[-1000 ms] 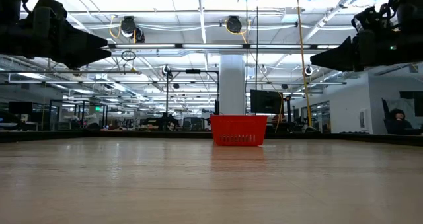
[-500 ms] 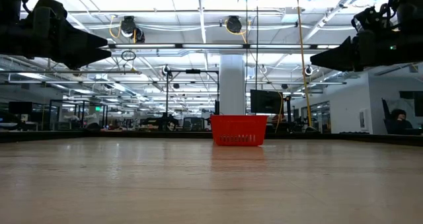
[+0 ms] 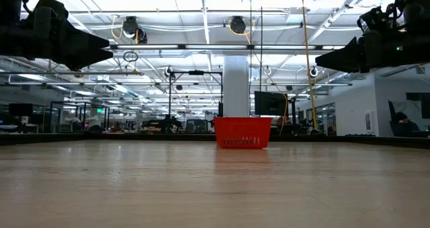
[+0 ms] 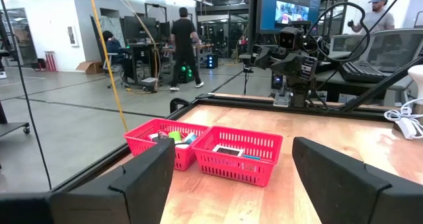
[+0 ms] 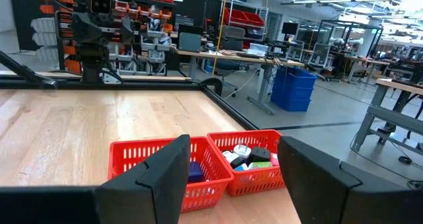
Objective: Pick & Place Office items
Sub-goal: Return to Home Position
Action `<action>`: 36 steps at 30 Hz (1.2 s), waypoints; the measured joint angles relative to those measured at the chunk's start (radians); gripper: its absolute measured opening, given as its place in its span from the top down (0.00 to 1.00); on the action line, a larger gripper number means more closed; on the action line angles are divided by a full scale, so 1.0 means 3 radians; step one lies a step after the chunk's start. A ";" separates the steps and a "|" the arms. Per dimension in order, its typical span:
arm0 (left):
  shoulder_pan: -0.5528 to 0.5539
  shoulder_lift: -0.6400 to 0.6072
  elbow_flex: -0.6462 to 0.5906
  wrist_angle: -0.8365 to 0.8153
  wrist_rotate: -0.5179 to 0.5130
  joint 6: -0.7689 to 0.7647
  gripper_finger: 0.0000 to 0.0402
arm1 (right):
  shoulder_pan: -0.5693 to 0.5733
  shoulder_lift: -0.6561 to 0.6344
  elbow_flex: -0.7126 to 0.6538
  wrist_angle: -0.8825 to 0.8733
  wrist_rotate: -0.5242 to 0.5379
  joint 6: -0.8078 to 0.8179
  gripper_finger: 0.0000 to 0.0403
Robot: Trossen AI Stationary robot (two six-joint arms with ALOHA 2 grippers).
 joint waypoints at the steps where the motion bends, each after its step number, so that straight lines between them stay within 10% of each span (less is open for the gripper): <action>1: 0.0000 0.0000 0.0000 -0.0001 0.0000 0.0000 0.24 | 0.0000 -0.0001 0.0000 0.0000 0.0000 0.0000 0.46; 36: 0.0000 0.0000 0.0000 -0.0001 0.0001 0.0000 0.20 | 0.0000 -0.0001 0.0000 0.0000 -0.0001 0.0000 0.46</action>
